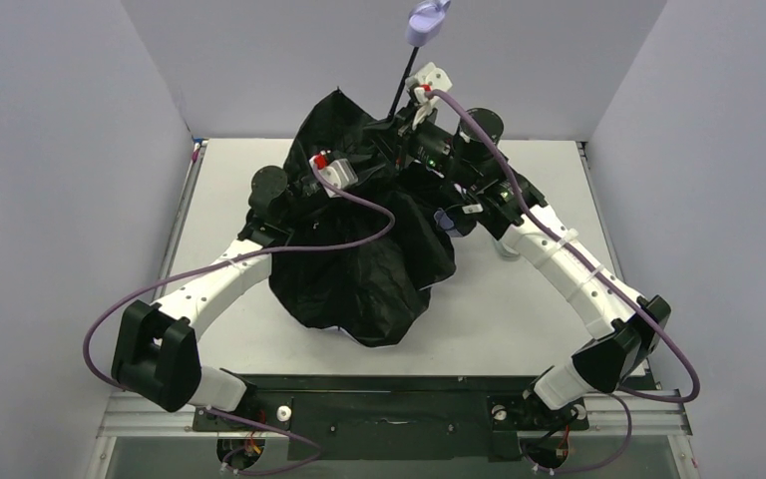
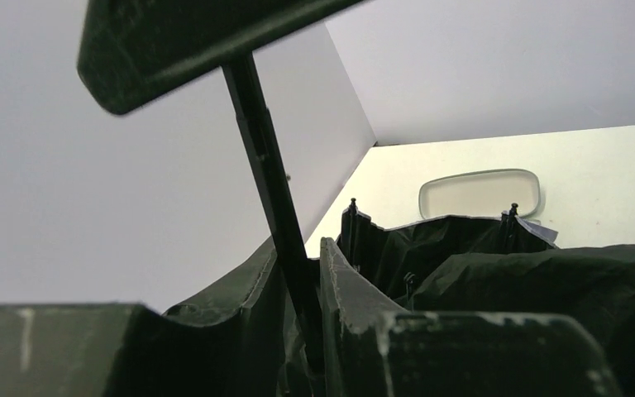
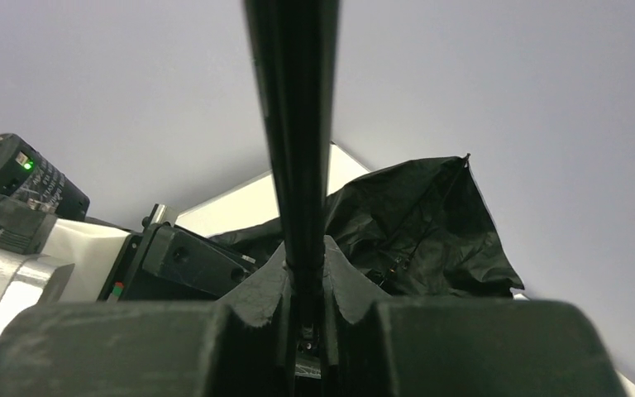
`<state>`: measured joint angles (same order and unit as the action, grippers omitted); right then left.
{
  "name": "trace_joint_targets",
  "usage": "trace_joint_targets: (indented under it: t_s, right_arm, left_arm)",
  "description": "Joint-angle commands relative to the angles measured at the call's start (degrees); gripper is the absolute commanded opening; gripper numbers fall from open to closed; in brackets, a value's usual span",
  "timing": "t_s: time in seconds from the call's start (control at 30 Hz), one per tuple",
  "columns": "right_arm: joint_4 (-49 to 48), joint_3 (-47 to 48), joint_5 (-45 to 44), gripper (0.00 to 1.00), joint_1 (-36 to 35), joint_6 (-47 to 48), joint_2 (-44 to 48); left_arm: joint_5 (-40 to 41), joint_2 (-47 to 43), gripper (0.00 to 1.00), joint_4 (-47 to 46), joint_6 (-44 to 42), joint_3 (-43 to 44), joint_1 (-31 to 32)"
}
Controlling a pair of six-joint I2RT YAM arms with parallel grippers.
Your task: Open the umbrella
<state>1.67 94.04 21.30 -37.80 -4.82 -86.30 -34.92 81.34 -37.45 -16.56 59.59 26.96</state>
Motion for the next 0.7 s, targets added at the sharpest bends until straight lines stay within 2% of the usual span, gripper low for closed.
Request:
trace_joint_targets:
  t_s: [0.0, 0.3, 0.47, 0.67]
  right_arm:
    - [-15.6, 10.5, 2.9, 0.00, 1.2, -5.7, 4.4]
    - [-17.5, 13.5, 3.3, 0.00, 1.5, -7.0, 4.3]
    - [-17.8, 15.4, 3.3, 0.00, 1.5, -7.4, 4.0]
    - [-17.4, 16.3, 3.6, 0.00, 1.4, -7.1, 4.2]
  left_arm:
    - [3.8, 4.1, 0.16, 14.2, -1.6, -3.5, -4.0]
    - [5.2, 5.6, 0.27, 21.6, -4.7, -2.5, -4.6]
    - [8.2, 8.2, 0.33, 29.7, -6.4, 1.1, -5.0]
    - [9.1, 10.2, 0.38, 32.5, -6.9, 3.0, -6.4]
